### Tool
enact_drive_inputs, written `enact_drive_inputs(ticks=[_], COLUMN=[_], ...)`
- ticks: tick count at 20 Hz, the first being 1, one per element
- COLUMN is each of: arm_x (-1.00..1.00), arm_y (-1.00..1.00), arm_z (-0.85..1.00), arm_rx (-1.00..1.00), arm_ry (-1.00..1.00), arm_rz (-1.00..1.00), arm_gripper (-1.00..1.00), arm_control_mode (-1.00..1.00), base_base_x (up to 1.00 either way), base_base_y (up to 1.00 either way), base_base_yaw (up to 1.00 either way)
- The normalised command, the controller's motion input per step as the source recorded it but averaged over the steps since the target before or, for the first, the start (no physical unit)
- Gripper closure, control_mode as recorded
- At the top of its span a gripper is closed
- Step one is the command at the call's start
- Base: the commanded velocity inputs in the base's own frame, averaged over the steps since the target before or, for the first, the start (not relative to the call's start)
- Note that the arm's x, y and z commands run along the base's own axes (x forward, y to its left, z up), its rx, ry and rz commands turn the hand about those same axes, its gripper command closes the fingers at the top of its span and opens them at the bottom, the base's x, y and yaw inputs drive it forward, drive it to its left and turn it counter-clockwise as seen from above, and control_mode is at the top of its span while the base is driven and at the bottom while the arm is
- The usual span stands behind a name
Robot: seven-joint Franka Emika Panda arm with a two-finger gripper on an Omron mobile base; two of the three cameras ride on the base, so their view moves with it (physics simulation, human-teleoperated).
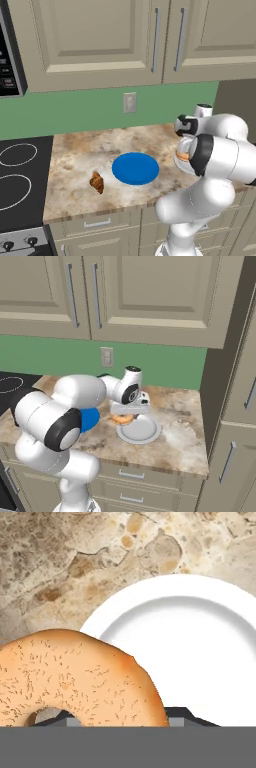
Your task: Place the pastries on the plates.
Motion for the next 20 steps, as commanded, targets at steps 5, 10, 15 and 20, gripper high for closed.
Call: enact_drive_inputs(ticks=[5,10,15,20], arm_x=[-0.14,-0.01,0.0,0.0], arm_y=[-0.43,-0.31,-0.05,-0.02], arm_z=[-0.07,-0.11,-0.07,-0.03], arm_rx=[0.0,-0.02,0.0,0.0], arm_ry=[0.0,0.0,0.0,0.0], arm_rz=[0.0,0.0,0.0,0.0], arm_gripper=[1.0,1.0,1.0,-1.0], arm_control_mode=[-1.0,-1.0,-1.0,-1.0], base_base_x=[0.0,0.0,0.0,0.0], base_base_y=[0.0,0.0,0.0,0.0], base_base_yaw=[0.0,0.0,0.0,0.0])
